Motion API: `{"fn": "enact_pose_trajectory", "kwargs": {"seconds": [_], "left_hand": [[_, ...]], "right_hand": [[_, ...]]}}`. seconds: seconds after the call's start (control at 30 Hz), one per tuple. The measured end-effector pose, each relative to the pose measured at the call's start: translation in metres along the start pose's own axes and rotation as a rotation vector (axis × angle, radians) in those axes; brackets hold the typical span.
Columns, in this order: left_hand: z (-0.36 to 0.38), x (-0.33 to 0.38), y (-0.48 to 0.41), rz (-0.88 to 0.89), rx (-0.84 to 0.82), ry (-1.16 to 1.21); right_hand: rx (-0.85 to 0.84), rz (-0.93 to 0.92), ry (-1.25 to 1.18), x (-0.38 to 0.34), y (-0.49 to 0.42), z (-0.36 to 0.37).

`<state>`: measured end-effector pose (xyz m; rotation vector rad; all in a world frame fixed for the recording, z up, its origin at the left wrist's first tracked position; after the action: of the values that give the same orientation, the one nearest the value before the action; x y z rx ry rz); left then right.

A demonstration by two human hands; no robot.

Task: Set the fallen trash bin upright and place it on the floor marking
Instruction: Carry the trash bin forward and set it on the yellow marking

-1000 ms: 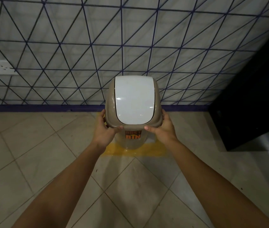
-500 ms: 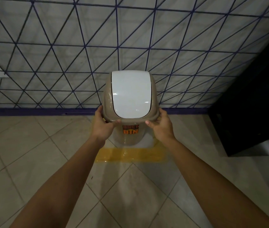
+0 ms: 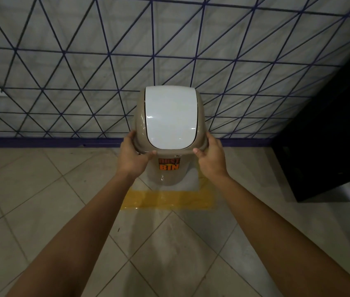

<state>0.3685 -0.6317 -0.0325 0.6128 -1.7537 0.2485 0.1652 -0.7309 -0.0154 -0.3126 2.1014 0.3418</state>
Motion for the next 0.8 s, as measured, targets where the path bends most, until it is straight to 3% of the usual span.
{"fn": "enact_pose_trajectory", "kwargs": {"seconds": [0.1, 0.2, 0.4, 0.8], "left_hand": [[-0.003, 0.019, 0.004, 0.117, 0.062, -0.225], [0.000, 0.030, 0.006, 0.188, 0.031, -0.273], [0.001, 0.033, 0.006, 0.210, 0.052, -0.418], [0.005, 0.035, 0.010, 0.164, 0.044, -0.471]], "right_hand": [[0.021, -0.080, 0.032, -0.015, 0.002, -0.001], [0.000, -0.108, 0.061, -0.023, 0.001, 0.003], [0.014, -0.093, 0.104, -0.022, -0.002, 0.004], [0.017, -0.070, 0.206, -0.028, -0.001, 0.006]]}}
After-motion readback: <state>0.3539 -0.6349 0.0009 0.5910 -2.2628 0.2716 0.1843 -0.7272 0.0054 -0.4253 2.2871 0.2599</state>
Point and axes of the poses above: each hand's wrist, its own y-axis away from the middle knuckle, its own z-axis out of the palm, x = y × z, the point moved 7 cm from there along -y, towards the middle knuckle, and after that the axes turned 7 degrees about -x, right-handed, at the moved point
